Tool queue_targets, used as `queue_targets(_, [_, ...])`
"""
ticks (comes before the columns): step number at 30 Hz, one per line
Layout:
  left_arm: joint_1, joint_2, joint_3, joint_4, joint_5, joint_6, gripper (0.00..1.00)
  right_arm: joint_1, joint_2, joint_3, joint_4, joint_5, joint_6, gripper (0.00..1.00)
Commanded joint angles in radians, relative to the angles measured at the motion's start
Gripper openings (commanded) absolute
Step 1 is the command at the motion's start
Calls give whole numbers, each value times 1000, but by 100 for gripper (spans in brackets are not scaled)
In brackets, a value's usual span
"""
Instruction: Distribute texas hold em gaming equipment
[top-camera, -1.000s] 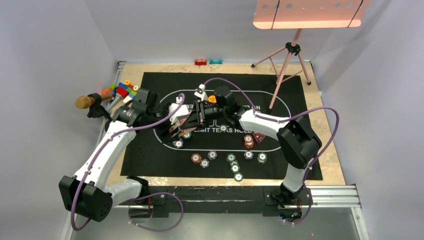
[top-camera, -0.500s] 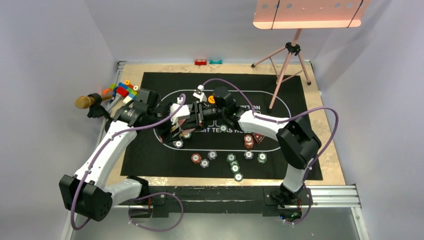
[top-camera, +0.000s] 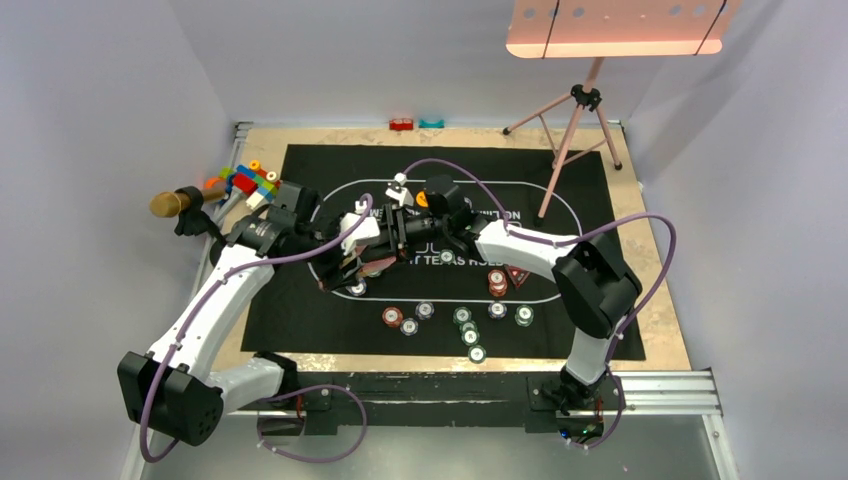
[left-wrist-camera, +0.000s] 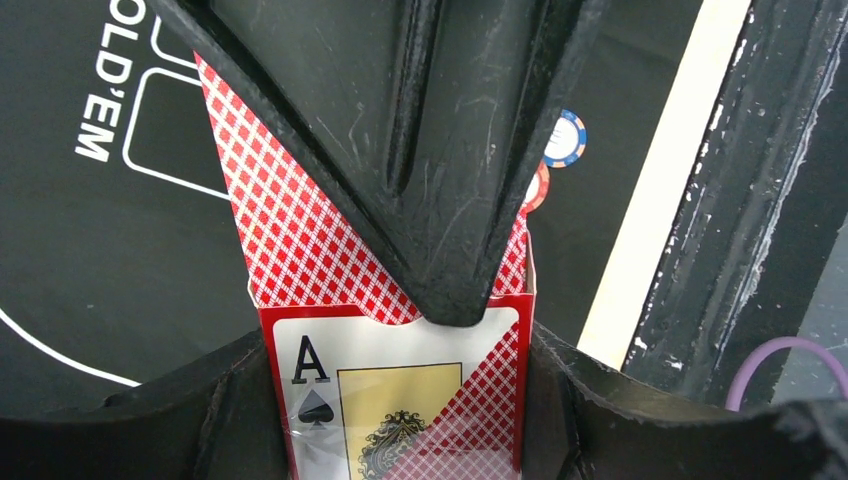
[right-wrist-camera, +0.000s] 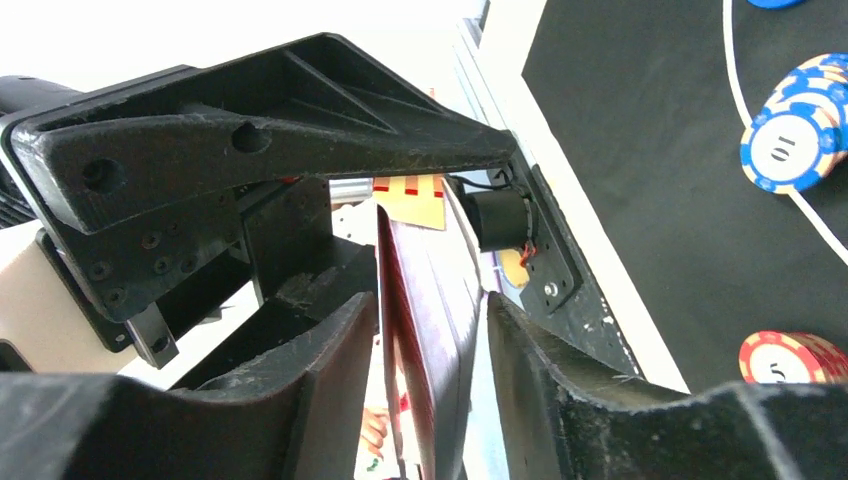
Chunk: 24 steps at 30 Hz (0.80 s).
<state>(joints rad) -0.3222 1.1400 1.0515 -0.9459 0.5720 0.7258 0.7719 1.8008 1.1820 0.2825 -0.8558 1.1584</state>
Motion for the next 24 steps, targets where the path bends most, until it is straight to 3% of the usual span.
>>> queue_targets(1, [-6,-18,22,-18,55,16,24,-14,-38,46,-84,-9,-87,52])
queue_targets(14, [-6,-24,35,-40,99,16,0,-37,-56,25,-86,-11,-98,52])
queue_targets(24, [-5,-15,16,-15,91,11,0,-75,-122,-26,-133,1,-144,38])
